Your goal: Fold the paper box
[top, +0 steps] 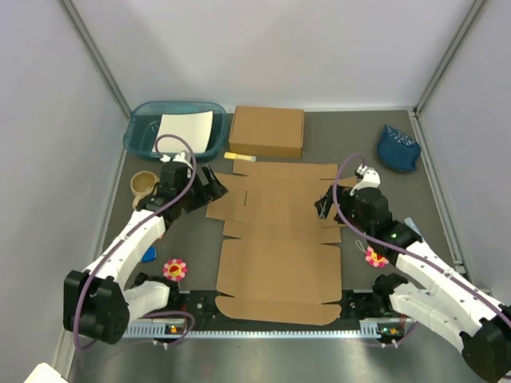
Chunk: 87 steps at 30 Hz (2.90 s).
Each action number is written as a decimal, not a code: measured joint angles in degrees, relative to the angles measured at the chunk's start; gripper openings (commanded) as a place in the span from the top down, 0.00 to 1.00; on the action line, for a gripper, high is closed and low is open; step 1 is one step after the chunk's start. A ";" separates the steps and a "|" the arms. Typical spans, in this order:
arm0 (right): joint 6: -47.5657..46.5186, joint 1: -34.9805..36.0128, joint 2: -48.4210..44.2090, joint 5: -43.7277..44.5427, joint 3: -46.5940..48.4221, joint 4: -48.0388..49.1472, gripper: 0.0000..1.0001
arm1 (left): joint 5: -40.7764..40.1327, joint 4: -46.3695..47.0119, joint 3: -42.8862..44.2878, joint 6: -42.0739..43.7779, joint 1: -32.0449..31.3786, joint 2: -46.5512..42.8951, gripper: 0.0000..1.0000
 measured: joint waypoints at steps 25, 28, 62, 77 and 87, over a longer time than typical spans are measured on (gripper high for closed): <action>-1.38 -0.02 0.68 -9.09 0.15 4.50 0.01 | -0.59 11.50 -0.02 -3.93 8.22 23.39 0.15; -1.38 -0.02 0.61 -9.31 0.15 4.79 0.01 | 3.69 15.02 0.44 -3.93 9.25 25.38 0.19; 0.48 -0.02 9.44 -12.48 3.34 9.27 0.03 | 18.05 20.44 3.10 2.84 5.16 27.67 1.00; 0.11 -0.02 7.82 -13.60 2.75 8.79 0.03 | 1.07 -8.85 8.74 11.37 4.17 18.97 0.29; 0.04 -0.02 7.67 -13.75 2.75 8.39 0.03 | 8.98 1.95 19.63 6.58 2.97 22.25 0.43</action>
